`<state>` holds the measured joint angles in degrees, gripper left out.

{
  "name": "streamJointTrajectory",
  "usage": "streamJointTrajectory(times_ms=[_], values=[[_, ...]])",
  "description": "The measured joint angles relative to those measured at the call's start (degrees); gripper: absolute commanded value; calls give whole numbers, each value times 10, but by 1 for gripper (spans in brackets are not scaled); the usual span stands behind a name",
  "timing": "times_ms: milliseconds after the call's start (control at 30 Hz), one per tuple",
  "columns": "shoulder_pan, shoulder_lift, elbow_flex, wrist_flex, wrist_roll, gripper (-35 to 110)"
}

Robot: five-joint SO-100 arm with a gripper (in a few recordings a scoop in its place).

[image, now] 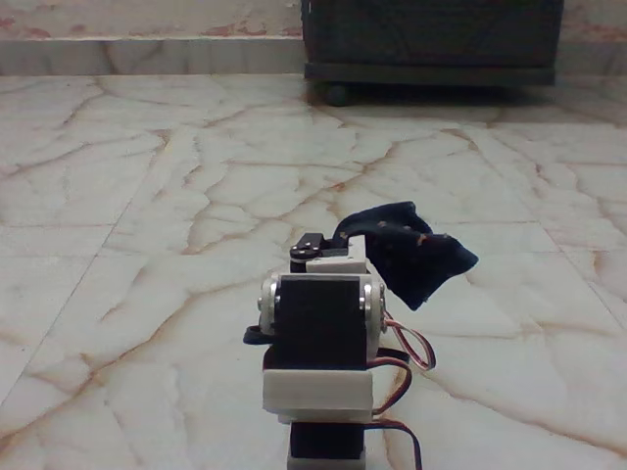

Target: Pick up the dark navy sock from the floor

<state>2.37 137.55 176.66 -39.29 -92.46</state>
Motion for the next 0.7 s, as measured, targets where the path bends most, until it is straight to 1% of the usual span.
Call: streamJointTrajectory(times_ms=[700], values=[[-5,0,0,0,4,0]])
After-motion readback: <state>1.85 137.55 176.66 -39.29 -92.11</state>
